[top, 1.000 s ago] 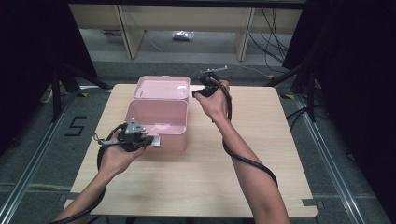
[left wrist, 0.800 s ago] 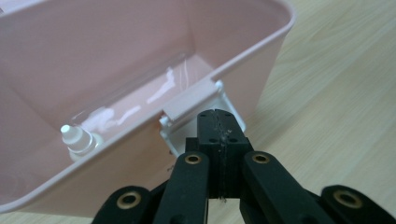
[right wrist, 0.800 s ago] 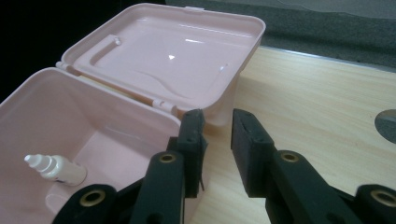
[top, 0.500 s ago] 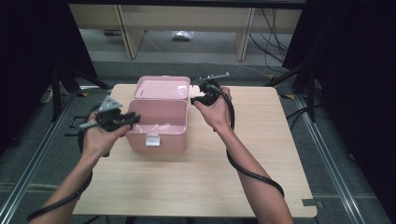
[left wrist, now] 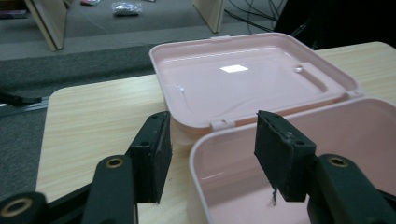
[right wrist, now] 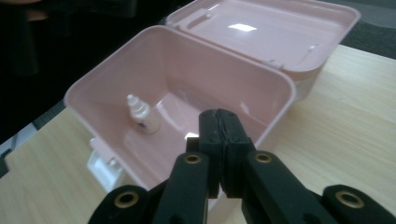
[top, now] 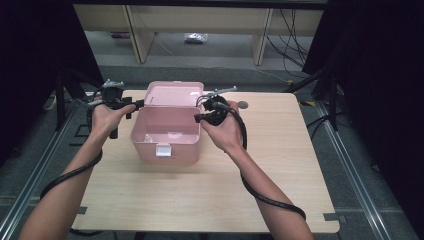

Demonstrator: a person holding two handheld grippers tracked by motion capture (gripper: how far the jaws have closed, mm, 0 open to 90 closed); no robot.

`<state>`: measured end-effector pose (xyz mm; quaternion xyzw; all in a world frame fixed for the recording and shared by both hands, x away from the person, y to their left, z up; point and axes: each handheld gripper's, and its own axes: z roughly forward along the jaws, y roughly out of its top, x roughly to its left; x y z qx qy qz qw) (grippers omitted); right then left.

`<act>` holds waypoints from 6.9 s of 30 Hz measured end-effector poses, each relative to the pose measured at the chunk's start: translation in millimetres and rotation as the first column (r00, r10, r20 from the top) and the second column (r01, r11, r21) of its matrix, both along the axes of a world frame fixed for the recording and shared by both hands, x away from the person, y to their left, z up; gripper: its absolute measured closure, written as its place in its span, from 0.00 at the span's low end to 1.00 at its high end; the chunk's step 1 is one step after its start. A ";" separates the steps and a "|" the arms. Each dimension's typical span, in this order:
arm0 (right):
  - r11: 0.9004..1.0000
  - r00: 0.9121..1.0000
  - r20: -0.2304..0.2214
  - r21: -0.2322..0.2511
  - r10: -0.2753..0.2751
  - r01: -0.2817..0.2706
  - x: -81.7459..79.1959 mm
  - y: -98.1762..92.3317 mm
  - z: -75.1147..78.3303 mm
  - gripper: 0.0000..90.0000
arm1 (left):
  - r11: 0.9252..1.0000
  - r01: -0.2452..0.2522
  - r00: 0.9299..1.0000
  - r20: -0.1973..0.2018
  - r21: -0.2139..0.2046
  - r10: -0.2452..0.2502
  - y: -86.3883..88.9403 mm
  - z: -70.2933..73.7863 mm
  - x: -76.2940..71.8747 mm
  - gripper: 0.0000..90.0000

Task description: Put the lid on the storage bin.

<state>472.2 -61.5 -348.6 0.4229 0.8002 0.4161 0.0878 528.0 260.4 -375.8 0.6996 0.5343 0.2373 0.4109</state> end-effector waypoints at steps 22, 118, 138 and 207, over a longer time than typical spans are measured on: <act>0.967 0.970 0.002 -0.077 0.245 -0.244 -50.6 74.7 -42.6 1.00 | 0.999 -0.029 0.998 -0.050 0.014 0.030 7.6 -16.5 52.6 0.58; 0.957 0.969 0.030 -0.168 0.246 -0.238 -50.2 92.5 -68.4 1.00 | 0.988 -0.133 0.974 -0.173 0.080 0.145 -8.0 -43.7 134.1 0.69; 0.958 0.970 0.021 -0.166 0.241 -0.235 -50.5 92.2 -68.4 1.00 | 0.987 -0.120 0.967 -0.213 0.109 0.141 -18.6 -39.3 136.6 0.93; 0.942 0.958 0.030 -0.193 0.287 -0.276 -47.2 93.4 -67.9 1.00 | 0.983 -0.185 0.968 -0.170 0.018 0.185 -10.4 -0.4 118.6 0.98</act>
